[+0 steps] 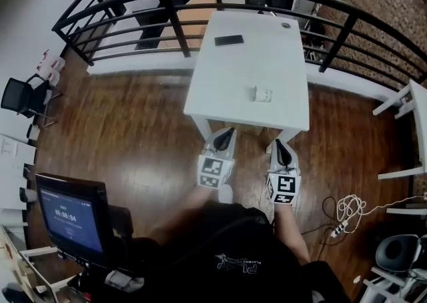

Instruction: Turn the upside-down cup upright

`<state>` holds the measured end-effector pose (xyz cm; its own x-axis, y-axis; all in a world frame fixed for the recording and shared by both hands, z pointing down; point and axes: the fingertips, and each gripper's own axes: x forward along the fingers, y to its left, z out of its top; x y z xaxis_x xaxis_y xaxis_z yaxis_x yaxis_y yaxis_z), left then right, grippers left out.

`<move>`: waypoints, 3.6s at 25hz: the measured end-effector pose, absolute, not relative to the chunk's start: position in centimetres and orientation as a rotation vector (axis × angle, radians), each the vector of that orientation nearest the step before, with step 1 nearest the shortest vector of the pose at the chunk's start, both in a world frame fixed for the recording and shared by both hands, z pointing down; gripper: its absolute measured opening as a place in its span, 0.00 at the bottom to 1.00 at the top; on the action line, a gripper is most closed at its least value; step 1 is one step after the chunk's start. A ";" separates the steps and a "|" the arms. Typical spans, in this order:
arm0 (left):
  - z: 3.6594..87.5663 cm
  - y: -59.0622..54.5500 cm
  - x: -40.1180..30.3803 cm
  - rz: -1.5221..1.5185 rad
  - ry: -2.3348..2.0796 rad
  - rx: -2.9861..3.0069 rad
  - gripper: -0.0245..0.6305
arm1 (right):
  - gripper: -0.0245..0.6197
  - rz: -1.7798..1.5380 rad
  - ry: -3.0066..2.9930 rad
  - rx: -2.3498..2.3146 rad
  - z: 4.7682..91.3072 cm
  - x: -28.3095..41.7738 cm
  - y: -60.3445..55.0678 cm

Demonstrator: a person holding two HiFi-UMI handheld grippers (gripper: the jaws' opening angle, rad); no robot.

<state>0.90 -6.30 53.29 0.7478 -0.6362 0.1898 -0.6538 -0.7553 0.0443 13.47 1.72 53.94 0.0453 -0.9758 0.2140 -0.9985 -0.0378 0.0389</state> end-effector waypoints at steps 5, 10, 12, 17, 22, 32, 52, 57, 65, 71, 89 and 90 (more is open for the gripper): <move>54.5 -8.7 1.9 0.268 -0.982 2.827 0.03 | 0.06 0.235 -2.001 2.147 55.3 14.2 -0.6; 54.9 -8.9 1.7 0.249 -0.967 2.832 0.03 | 0.06 0.224 -1.988 2.144 55.2 13.8 -0.5; 54.7 -8.6 1.9 0.255 -0.962 2.829 0.03 | 0.06 0.219 -1.980 2.137 55.0 14.0 -0.1; 55.0 -8.8 2.8 0.240 -0.934 2.815 0.03 | 0.06 0.141 -1.977 2.063 54.2 13.3 -0.8; 56.8 -12.4 5.1 0.266 -0.956 2.798 0.03 | 0.06 0.163 -2.015 2.005 56.3 14.8 -4.8; 56.2 -17.9 8.4 0.288 -1.050 2.765 0.03 | 0.06 0.190 -2.071 1.932 56.9 18.8 -10.3; 55.8 -25.0 9.9 0.337 -1.165 2.709 0.03 | 0.06 0.280 -2.154 1.678 59.5 20.3 -16.3; 55.7 -24.9 10.6 0.313 -1.140 2.736 0.03 | 0.06 0.314 -2.095 1.585 61.5 20.6 -16.1; 55.7 -24.4 10.8 0.320 -1.103 2.750 0.03 | 0.06 0.310 -2.076 1.454 63.1 19.9 -16.5; 56.7 -25.2 8.6 0.317 -1.163 2.704 0.03 | 0.06 0.302 -2.076 1.408 64.3 20.5 -17.0; 55.6 -25.9 4.5 0.296 -1.238 2.639 0.03 | 0.46 0.076 -1.896 0.902 66.1 19.8 -18.2; 55.8 -25.9 4.3 0.295 -1.245 2.629 0.03 | 0.49 0.082 -1.892 0.873 66.4 19.7 -18.4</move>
<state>4.34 -25.92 55.81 0.6218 -0.7347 0.2712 -0.7783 -0.6183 0.1091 19.67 -18.39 66.44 -0.2305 -0.5325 0.8145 -0.6006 0.7364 0.3115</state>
